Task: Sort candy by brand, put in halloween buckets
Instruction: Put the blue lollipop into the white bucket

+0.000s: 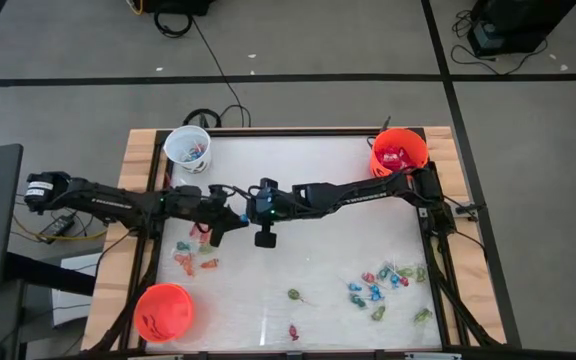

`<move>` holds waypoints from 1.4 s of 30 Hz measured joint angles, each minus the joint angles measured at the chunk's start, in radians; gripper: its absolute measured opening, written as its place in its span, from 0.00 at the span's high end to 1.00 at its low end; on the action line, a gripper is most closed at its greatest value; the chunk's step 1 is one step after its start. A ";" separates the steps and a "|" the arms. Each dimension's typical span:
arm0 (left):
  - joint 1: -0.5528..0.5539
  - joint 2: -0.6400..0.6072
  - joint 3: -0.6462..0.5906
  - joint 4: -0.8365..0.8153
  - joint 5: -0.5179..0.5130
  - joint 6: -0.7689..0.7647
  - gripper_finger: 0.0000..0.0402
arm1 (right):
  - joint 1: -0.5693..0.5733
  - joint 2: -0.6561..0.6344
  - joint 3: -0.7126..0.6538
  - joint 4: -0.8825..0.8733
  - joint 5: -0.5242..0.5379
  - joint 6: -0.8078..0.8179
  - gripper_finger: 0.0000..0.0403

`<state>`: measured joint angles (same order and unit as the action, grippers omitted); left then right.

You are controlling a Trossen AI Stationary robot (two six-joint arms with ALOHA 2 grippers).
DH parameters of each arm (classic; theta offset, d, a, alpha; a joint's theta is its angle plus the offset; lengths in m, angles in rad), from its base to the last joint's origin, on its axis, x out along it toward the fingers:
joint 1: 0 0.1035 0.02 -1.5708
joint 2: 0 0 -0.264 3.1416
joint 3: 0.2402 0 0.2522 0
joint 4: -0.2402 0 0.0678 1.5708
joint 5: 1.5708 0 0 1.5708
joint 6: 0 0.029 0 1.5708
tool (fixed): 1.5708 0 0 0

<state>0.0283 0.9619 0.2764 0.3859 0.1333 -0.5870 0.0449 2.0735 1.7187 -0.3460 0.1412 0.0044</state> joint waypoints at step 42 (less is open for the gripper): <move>1.006 0.425 0.664 -1.148 -0.217 0.190 0.82 | -0.210 0.000 0.000 -0.357 -0.241 0.188 0.50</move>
<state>1.0339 1.3873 0.9405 -0.7619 -0.0837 -0.3969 -0.1654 2.0735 1.7184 -0.7033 -0.0994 0.1921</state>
